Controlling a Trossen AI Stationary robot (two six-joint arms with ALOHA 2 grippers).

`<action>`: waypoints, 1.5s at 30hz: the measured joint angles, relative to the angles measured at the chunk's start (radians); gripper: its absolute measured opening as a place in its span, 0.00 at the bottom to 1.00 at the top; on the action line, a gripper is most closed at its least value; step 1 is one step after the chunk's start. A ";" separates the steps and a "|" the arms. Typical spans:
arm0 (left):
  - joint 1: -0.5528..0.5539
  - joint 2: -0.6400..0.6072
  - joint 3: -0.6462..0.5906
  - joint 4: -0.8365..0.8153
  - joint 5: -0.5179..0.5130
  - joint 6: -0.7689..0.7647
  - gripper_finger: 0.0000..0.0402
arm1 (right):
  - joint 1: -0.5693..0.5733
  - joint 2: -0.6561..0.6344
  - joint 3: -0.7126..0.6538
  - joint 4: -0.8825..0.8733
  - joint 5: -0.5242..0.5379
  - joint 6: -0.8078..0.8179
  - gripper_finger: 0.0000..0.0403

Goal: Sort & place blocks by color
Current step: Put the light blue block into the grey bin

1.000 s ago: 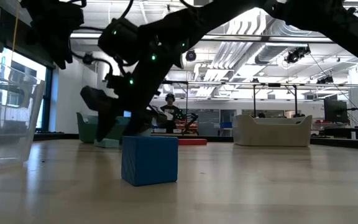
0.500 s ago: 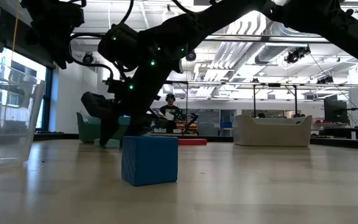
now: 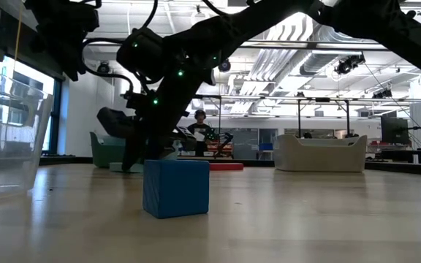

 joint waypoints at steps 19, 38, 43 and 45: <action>0.000 0.000 0.000 0.000 0.000 0.001 0.25 | 0.005 -0.090 -0.005 -0.128 0.023 -0.014 0.25; 0.000 0.000 0.000 0.000 0.000 0.019 0.25 | -0.022 -0.296 -0.003 -0.308 0.174 -0.121 0.25; 0.000 0.000 0.000 0.000 0.000 0.019 0.25 | -0.042 -0.326 -0.003 -0.400 0.240 -0.147 0.25; 0.000 0.000 0.000 0.001 0.000 0.019 0.25 | -0.052 -0.341 -0.003 -0.448 0.262 -0.147 0.25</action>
